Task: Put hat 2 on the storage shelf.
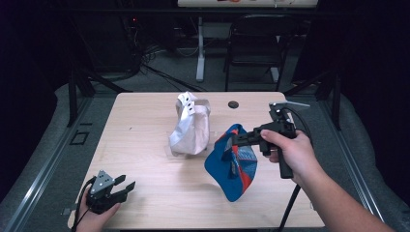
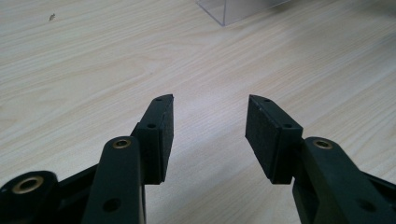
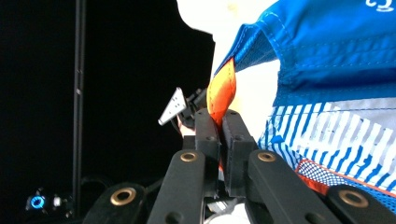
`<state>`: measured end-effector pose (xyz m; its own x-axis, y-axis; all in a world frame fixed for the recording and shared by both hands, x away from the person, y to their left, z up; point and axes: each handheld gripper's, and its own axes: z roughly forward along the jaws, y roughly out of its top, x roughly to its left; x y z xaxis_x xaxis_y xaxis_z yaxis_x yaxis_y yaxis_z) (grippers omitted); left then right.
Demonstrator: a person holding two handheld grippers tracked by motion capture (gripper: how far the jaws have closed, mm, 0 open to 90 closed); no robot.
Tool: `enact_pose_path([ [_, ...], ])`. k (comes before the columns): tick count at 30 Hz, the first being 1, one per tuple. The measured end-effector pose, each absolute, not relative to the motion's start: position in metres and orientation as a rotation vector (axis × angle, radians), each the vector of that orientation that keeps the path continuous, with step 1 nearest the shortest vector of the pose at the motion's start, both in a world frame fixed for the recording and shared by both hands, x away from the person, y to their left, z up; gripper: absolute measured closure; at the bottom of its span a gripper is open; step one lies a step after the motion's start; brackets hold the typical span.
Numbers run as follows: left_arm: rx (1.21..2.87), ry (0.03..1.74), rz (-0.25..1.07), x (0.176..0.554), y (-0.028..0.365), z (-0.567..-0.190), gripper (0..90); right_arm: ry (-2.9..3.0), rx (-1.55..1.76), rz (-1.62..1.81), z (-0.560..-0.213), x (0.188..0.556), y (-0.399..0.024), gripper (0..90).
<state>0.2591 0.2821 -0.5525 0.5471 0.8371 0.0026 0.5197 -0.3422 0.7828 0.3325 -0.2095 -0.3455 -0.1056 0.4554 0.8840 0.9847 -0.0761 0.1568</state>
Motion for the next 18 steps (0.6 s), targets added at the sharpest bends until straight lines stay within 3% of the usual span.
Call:
enact_pose_path([
  [11, 2.008, 1.059, 0.505, 0.259, 0.272, -0.551, 48.9, -1.523, -1.611, -1.292, -0.320, 0.342, -0.235, 87.2],
  [18, 2.060, 0.839, 0.495, 0.261, 0.213, -0.527, 48.0, -1.483, -1.642, -1.366, -0.311, 0.352, -0.248, 87.1],
])
